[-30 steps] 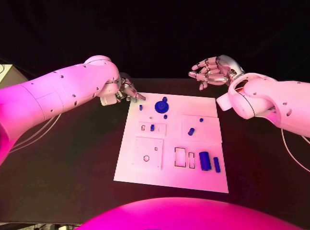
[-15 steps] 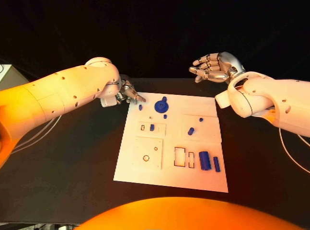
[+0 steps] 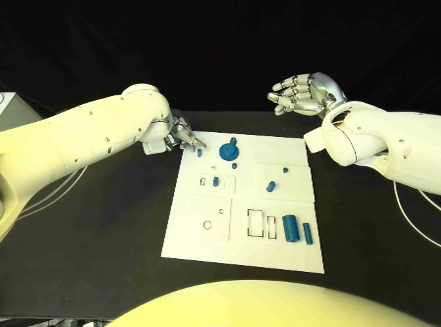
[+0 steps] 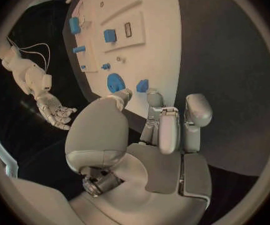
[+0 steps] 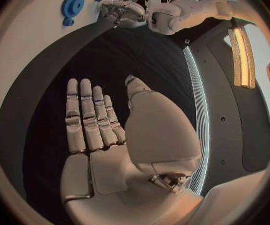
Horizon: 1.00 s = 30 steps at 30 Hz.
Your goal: Assemble the parts on the task board
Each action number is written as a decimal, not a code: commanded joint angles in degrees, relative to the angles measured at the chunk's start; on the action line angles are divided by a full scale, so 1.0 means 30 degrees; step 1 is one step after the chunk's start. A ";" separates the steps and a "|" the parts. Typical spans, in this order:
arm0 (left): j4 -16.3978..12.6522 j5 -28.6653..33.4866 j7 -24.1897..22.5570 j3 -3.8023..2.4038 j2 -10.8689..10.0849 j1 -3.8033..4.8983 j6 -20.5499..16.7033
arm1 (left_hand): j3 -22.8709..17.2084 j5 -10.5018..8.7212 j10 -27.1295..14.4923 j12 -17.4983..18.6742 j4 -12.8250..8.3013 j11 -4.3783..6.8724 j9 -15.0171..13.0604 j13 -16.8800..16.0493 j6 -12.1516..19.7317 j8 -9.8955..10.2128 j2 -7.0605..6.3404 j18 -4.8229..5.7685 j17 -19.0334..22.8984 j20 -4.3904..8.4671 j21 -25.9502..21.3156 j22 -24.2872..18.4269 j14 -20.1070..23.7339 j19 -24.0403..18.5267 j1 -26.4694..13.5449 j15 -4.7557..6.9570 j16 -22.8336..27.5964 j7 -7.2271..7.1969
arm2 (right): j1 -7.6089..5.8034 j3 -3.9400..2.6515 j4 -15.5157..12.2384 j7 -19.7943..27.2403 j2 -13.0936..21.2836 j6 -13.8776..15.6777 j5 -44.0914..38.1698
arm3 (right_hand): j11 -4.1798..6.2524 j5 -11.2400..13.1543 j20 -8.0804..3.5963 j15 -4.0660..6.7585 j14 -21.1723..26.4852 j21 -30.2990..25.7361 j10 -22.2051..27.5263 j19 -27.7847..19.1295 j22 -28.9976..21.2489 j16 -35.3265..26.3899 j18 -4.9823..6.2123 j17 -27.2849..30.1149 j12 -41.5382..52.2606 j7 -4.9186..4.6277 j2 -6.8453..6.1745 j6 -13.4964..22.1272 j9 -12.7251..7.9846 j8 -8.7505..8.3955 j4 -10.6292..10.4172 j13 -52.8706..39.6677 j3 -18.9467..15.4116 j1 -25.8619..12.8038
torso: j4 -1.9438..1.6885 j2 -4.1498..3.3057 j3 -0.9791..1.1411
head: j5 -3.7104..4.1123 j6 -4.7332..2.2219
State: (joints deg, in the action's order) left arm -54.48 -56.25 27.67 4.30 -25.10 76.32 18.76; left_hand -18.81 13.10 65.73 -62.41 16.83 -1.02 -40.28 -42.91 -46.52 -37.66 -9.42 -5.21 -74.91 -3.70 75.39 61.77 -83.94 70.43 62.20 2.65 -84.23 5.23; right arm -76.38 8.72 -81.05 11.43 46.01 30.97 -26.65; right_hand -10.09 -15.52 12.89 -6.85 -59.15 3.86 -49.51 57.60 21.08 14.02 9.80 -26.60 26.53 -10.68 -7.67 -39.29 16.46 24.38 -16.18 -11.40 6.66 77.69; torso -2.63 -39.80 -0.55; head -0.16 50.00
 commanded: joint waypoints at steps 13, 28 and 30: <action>0.0076 0.0288 -0.0274 0.0050 0.0137 -0.0055 0.0470 | -0.0061 0.0065 -0.0118 -0.0102 -0.0099 0.0021 0.0070 -0.0011 -0.0194 0.0031 0.0211 -0.0318 -0.1247 -0.0073 -0.0036 0.0056 -0.0974 0.0010 0.0450 -0.0060 -0.0047 -0.0028 | 0.0004 -0.0005 0.0047 0.0402 -0.0068 -0.0145 0.0157 | -0.0135 -0.0127 0.0172 -0.0147 -0.0064 -0.0072 0.0020 -0.0035 -0.0222 -0.0210 0.0219 0.0140 -0.0110 -0.1221 -0.0004 0.0171 -0.0072 -0.0021 -0.0056 0.0207 0.0084 -0.0169 | 0.0011 0.0003 0.0003 | -0.0089 -0.0001; 0.0129 0.0736 -0.0381 0.0053 0.0161 -0.0060 0.0346 | -0.2209 0.0036 -0.0136 -0.0100 -0.0763 0.0228 0.0331 0.0203 -0.0245 -0.0041 0.1293 -0.0297 -0.1334 0.0041 0.0032 0.0220 -0.1013 0.0059 0.3528 0.0124 -0.0132 -0.0242 | 0.0005 -0.0002 0.0064 0.0329 -0.0113 -0.0261 0.0100 | -0.0166 -0.0166 0.0205 -0.0182 -0.0030 -0.0074 0.0086 -0.0103 -0.0442 -0.0367 0.0218 0.0259 -0.0140 -0.1247 0.0027 0.0213 -0.0134 -0.0031 -0.0060 0.0394 0.0089 -0.0206 | 0.0010 -0.0008 0.0004 | -0.0173 -0.0001; 0.0131 0.0761 -0.0400 0.0053 0.0162 -0.0060 0.0411 | -0.2507 0.0027 -0.0155 -0.0073 -0.0877 0.0244 0.0335 0.0259 -0.0255 -0.0081 0.1255 -0.0294 -0.1342 0.0050 0.0039 0.0240 -0.1013 0.0061 0.3740 0.0130 -0.0138 -0.0263 | 0.0006 -0.0002 0.0058 0.0333 -0.0114 -0.0270 0.0099 | -0.0172 -0.0186 0.0212 -0.0189 -0.0028 -0.0073 0.0098 -0.0117 -0.0487 -0.0396 0.0218 0.0282 -0.0144 -0.1252 0.0045 0.0217 -0.0146 -0.0029 -0.0060 0.0431 0.0098 -0.0209 | 0.0007 -0.0010 0.0012 | -0.0188 -0.0001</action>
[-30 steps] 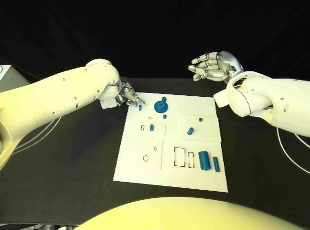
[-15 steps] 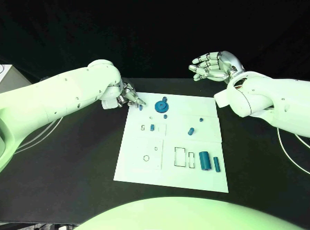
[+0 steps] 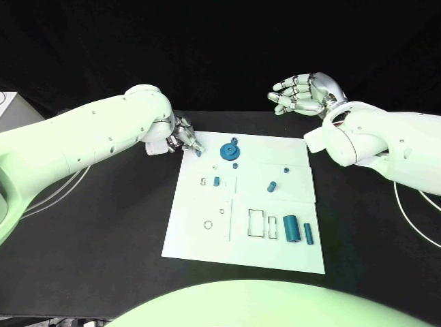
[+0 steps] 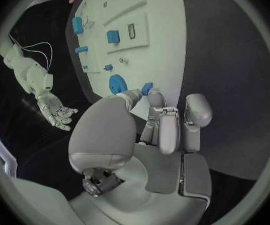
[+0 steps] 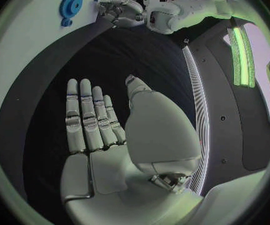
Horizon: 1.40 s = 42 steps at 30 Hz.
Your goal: Assemble the parts on the task board
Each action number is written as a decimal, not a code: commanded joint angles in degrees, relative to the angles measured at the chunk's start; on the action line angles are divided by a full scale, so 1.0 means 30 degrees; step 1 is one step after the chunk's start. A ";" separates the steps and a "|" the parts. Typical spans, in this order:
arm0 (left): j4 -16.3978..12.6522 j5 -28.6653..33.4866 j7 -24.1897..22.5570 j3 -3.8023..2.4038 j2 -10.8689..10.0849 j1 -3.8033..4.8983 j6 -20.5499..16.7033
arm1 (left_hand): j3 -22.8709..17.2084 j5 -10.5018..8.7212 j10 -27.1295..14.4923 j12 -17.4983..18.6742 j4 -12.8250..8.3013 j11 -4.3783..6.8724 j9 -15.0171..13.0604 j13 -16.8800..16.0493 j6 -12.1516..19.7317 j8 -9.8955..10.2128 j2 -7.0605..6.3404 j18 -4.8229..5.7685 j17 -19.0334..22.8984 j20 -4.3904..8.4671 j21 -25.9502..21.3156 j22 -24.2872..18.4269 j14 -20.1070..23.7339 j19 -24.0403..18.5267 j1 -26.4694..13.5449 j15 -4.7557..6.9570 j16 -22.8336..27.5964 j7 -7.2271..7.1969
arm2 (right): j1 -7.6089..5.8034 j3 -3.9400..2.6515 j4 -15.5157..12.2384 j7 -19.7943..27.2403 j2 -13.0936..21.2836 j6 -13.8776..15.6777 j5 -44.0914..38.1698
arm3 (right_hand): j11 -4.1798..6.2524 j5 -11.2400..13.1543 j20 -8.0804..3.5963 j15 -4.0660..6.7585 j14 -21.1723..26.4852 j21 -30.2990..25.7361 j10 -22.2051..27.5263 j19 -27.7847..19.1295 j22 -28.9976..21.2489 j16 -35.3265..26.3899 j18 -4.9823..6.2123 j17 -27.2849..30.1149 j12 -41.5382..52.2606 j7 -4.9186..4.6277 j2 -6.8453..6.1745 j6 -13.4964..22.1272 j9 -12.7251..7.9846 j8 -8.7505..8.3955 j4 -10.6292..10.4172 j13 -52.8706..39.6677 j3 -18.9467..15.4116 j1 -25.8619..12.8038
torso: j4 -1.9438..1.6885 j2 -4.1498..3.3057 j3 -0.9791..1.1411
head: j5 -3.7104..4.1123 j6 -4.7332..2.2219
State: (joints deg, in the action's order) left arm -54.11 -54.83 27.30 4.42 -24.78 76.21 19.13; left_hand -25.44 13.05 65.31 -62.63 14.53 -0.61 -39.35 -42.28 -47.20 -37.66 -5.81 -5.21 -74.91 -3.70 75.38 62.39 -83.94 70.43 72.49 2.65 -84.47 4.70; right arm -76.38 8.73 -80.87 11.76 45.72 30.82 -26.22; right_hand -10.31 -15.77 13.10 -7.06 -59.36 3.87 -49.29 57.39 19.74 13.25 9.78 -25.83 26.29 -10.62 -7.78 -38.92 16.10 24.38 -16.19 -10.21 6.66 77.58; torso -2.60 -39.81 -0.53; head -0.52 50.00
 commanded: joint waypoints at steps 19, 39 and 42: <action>-0.2118 0.1841 -0.0219 -0.0084 -0.1503 -0.0066 -0.0735 | -0.5374 -0.0056 0.0212 0.0296 -0.2860 -0.0017 -0.0204 0.0556 0.0171 -0.0625 -0.0617 -0.0273 -0.1396 0.0061 0.0248 0.0328 -0.1030 0.0082 0.0827 0.0037 -0.0133 0.0140 | 0.0005 -0.0003 -0.0073 0.0231 0.0133 -0.0283 -0.0027 | -0.0135 -0.0438 0.0188 -0.0158 0.0027 -0.0054 0.0096 -0.0110 -0.0418 -0.0363 0.0232 0.0211 -0.0062 -0.1305 0.0261 0.0125 -0.0130 -0.0012 -0.0081 0.0347 0.0195 -0.0273 | -0.0031 0.0021 -0.0003 | 0.0062 -0.0001; -0.7118 0.3679 0.0252 -0.0184 -0.4539 -0.0038 -0.3231 | -0.7788 0.1446 0.2156 -0.0703 -0.4554 0.0335 -0.0006 -0.1187 -0.1239 -0.0557 -0.2009 0.0000 -0.1580 0.0349 0.1183 0.1766 -0.1169 0.1140 -0.0746 0.0371 -0.0250 -0.0181 | 0.0038 0.0026 -0.0128 0.0439 0.0414 -0.0098 -0.0044 | -0.0127 0.0065 0.0203 -0.0163 -0.0082 -0.0021 0.0057 -0.0074 -0.0949 -0.0622 0.0239 0.0444 0.0042 -0.1294 0.0225 0.0088 -0.0265 0.0077 0.0204 0.0778 0.0474 0.0344 | -0.0071 0.0040 -0.0015 | -0.0020 -0.0001; -0.7668 0.3535 0.0266 -0.0180 -0.4785 -0.0038 -0.3521 | -0.7866 0.1709 0.2276 -0.0744 -0.4652 0.0367 0.0003 -0.1296 -0.1351 -0.0525 -0.2074 0.0027 -0.1599 0.0381 0.1264 0.1899 -0.1179 0.1235 -0.0866 0.0401 -0.0264 -0.0211 | 0.0061 0.0030 -0.0133 0.0453 0.0437 -0.0082 -0.0030 | -0.0131 0.0042 0.0207 -0.0169 -0.0068 -0.0026 0.0063 -0.0085 -0.0984 -0.0650 0.0236 0.0463 0.0041 -0.1299 0.0226 0.0085 -0.0274 0.0081 0.0183 0.0806 0.0474 0.0326 | -0.0039 0.0045 -0.0030 | -0.0056 -0.0001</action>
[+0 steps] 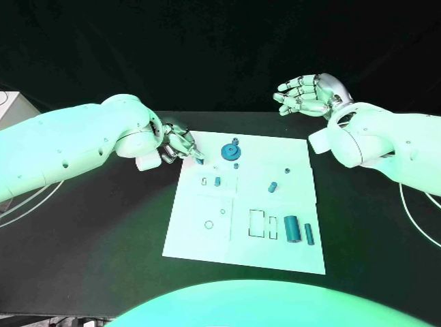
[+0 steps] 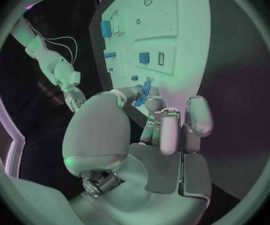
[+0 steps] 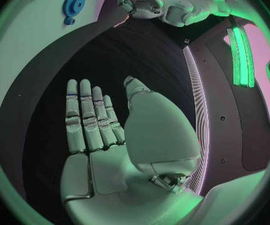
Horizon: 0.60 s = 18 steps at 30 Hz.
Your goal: Assemble the parts on the task board
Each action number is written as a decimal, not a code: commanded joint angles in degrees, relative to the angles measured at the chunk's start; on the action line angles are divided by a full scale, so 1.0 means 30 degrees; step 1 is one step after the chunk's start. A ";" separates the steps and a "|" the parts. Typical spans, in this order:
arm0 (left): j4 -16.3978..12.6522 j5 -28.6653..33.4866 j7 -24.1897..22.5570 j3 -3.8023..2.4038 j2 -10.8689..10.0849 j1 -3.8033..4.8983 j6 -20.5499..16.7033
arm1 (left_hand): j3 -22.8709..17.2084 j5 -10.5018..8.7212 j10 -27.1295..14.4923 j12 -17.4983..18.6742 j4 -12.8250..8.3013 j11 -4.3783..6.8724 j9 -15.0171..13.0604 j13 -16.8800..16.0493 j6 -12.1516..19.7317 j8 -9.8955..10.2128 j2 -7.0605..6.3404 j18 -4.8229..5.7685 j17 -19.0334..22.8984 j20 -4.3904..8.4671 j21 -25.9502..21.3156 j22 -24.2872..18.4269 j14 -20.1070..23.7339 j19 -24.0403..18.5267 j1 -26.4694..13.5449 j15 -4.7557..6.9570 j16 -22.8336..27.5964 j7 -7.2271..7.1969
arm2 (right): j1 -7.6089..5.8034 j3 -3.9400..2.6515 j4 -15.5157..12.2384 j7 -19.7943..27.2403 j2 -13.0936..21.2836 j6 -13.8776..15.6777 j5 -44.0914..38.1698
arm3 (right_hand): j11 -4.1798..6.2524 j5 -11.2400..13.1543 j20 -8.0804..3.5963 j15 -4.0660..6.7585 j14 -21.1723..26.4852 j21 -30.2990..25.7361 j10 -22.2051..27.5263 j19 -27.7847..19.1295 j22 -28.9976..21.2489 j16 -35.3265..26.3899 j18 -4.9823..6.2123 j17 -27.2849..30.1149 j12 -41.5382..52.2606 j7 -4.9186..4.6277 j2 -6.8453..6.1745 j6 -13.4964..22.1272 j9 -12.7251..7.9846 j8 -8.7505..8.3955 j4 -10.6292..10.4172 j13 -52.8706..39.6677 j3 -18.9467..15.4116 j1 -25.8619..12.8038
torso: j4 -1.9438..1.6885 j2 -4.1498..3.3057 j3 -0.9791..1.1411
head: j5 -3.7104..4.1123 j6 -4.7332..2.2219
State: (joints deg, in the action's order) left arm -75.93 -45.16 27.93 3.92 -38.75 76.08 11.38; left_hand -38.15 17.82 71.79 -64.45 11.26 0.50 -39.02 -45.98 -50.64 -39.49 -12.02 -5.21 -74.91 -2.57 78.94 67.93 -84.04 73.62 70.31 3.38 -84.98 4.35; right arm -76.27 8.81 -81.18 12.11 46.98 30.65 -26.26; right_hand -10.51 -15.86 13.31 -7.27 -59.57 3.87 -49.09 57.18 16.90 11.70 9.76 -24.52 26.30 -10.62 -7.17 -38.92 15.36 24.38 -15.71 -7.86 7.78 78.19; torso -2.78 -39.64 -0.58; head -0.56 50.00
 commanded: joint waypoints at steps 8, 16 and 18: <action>-0.1257 -0.0899 0.0108 0.0127 -0.0393 0.0000 -0.1509 | -0.3700 0.0407 0.0280 -0.0214 -0.3672 0.0035 -0.0107 -0.0237 -0.0338 0.0111 -0.0084 0.0067 -0.1646 0.0039 0.0193 0.0248 -0.1165 0.0313 -0.0274 0.0195 -0.0124 -0.0136 | 0.0086 0.0008 -0.0034 0.0330 0.0050 -0.0009 -0.0003 | -0.0076 0.0026 0.0147 -0.0114 0.0027 -0.0036 0.0005 -0.0039 -0.0107 -0.0185 0.0236 0.0061 0.0041 -0.1309 0.0011 0.0088 -0.0044 0.0085 -0.0011 0.0076 0.0093 0.0094 | 0.0005 -0.0021 0.0002 | -0.0112 -0.0001; -0.1903 -0.2442 0.0137 0.0525 -0.0391 -0.0023 -0.1864 | -0.3716 0.0462 0.0331 -0.0255 -0.3705 0.0046 -0.0109 -0.0314 -0.0374 0.0112 -0.0108 0.0074 -0.1654 0.0046 0.0213 0.0280 -0.1169 0.0336 -0.0293 0.0205 -0.0129 -0.0149 | 0.0175 0.0013 -0.0012 0.0324 0.0046 0.0017 0.0010 | -0.0084 -0.0002 0.0154 -0.0124 0.0045 -0.0043 0.0017 -0.0057 -0.0155 -0.0221 0.0234 0.0086 0.0039 -0.1318 -0.0007 0.0099 -0.0059 0.0083 -0.0032 0.0113 0.0084 0.0074 | 0.0023 -0.0031 -0.0006 | -0.0205 -0.0001; -0.2025 -0.2655 0.0133 0.0700 -0.0386 -0.0053 -0.1942 | -0.3720 0.0469 0.0335 -0.0255 -0.3710 0.0048 -0.0109 -0.0315 -0.0381 0.0113 -0.0111 0.0077 -0.1646 0.0047 0.0220 0.0294 -0.1167 0.0346 -0.0296 0.0206 -0.0126 -0.0151 | 0.0203 0.0013 -0.0012 0.0360 0.0049 0.0091 0.0015 | -0.0086 -0.0008 0.0156 -0.0126 0.0048 -0.0044 0.0019 -0.0061 -0.0166 -0.0229 0.0234 0.0091 0.0040 -0.1320 -0.0010 0.0100 -0.0062 0.0083 -0.0035 0.0122 0.0083 0.0071 | 0.0025 -0.0039 -0.0007 | -0.0206 -0.0001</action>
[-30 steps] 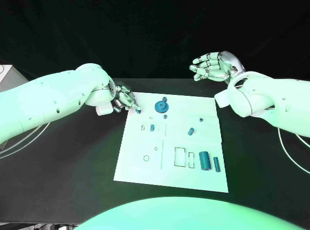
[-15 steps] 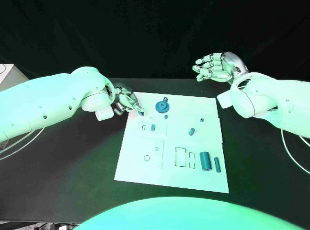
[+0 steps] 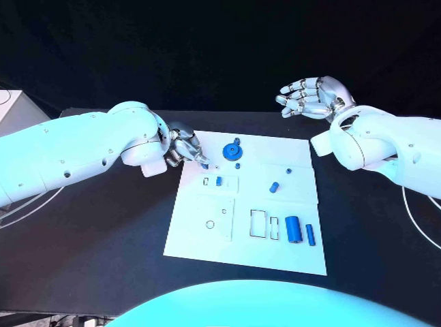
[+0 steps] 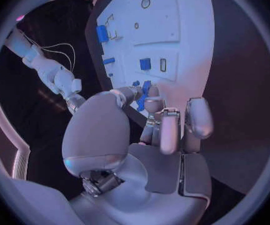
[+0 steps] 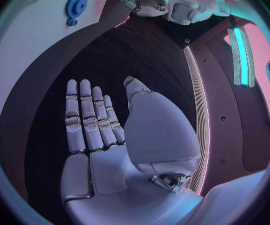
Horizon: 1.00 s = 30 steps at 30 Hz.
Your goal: Assemble the parts on the task board
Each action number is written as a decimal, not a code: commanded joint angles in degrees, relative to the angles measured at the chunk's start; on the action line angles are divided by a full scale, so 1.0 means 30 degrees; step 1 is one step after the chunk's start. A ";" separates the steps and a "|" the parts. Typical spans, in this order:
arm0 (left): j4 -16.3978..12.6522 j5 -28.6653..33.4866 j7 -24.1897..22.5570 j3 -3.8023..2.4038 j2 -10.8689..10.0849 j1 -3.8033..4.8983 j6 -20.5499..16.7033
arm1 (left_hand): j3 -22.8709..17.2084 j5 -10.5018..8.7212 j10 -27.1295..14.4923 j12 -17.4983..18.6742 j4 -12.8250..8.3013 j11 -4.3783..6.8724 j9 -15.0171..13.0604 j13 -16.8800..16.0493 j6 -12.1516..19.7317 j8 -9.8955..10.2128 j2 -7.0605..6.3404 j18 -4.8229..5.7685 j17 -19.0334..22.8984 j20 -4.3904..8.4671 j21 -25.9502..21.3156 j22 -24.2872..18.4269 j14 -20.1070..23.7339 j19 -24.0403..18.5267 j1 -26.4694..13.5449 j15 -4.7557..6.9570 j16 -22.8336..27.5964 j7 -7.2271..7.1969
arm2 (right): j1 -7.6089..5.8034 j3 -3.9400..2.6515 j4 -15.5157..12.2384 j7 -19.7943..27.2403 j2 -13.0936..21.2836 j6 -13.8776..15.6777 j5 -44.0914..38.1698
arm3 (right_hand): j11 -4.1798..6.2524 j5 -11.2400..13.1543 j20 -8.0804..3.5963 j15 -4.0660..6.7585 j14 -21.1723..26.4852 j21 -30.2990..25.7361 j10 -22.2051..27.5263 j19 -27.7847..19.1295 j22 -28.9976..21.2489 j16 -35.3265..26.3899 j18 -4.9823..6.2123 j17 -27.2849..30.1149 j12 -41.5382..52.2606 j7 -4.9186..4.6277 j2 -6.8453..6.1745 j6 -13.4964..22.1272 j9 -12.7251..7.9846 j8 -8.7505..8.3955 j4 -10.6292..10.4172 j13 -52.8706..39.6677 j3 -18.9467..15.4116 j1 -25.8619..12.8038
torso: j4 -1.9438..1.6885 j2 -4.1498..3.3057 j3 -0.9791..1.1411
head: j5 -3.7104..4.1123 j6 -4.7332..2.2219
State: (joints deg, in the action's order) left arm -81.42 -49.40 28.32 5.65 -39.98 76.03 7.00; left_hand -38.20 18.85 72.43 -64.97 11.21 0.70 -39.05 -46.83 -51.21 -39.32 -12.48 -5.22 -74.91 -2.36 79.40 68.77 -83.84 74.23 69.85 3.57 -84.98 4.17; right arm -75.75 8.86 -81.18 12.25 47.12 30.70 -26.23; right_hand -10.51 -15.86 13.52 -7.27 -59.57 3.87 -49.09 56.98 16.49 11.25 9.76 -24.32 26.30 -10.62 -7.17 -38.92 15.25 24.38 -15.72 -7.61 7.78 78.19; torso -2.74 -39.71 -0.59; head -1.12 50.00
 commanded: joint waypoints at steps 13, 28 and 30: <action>-0.0524 -0.2507 -0.0021 0.0492 0.0037 -0.0316 -0.0325 | -0.3747 0.0195 0.0159 -0.0091 -0.3749 0.0000 -0.0098 -0.0058 -0.0248 0.0063 0.0008 0.0078 -0.1685 -0.0009 0.0075 0.0016 -0.1243 0.0142 -0.0157 0.0162 -0.0148 -0.0113 | 0.0130 0.0000 0.0014 0.0393 0.0022 0.0220 0.0047 | -0.0091 -0.0140 0.0094 -0.0128 0.0029 -0.0037 0.0001 0.0003 -0.0112 -0.0124 0.0240 0.0062 0.0055 -0.1327 -0.0022 0.0074 -0.0046 0.0102 -0.0038 0.0102 0.0103 0.0098 | 0.0018 -0.0018 -0.0009 | -0.0082 -0.0001; -0.0668 -0.3217 -0.0031 0.0555 0.0215 -0.0571 0.0331 | -0.3764 0.0214 0.0152 -0.0053 -0.3775 0.0008 -0.0095 -0.0005 -0.0275 0.0072 -0.0014 0.0068 -0.1684 -0.0004 0.0059 -0.0024 -0.1243 0.0112 -0.0171 0.0170 -0.0149 -0.0119 | 0.0173 0.0000 0.0060 0.0680 0.0000 0.0375 0.0207 | -0.0110 -0.0483 0.0134 -0.0168 0.0067 -0.0030 -0.0027 -0.0029 -0.0493 -0.0445 0.0247 0.0334 -0.0126 -0.1331 -0.0043 -0.0179 -0.0130 0.0206 -0.0067 0.0482 0.0231 0.0192 | 0.0042 -0.0020 0.0013 | -0.0090 -0.0001; -0.0676 -0.3278 -0.0022 0.0558 0.0214 -0.0585 0.0452 | -0.3764 0.0214 0.0152 -0.0053 -0.3775 0.0008 -0.0095 -0.0005 -0.0275 0.0072 -0.0014 0.0068 -0.1684 -0.0004 0.0059 -0.0024 -0.1243 0.0112 -0.0171 0.0170 -0.0149 -0.0119 | 0.0175 0.0000 0.0064 0.0688 0.0001 0.0374 0.0219 | -0.0110 -0.0497 0.0135 -0.0168 0.0061 -0.0028 -0.0037 -0.0027 -0.0515 -0.0460 0.0248 0.0352 -0.0139 -0.1330 -0.0043 -0.0186 -0.0138 0.0204 -0.0069 0.0504 0.0240 0.0194 | 0.0039 -0.0021 0.0021 | -0.0077 -0.0001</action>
State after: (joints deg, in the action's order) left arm -83.27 -57.95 28.38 7.32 -39.44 74.32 6.58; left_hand -38.20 19.14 72.51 -64.96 11.21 0.61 -39.33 -46.90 -51.33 -38.99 -12.86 -5.21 -74.91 -2.36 79.38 68.76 -84.04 74.23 69.47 3.77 -85.19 4.05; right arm -75.25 8.88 -81.01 13.22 47.13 31.53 -25.85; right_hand -10.51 -16.98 13.51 -7.48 -59.36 3.87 -49.10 56.98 14.99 10.14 9.76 -23.31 26.09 -10.63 -7.17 -38.92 14.88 24.84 -15.79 -6.13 8.17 78.19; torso -2.63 -39.79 -0.55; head -1.37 50.00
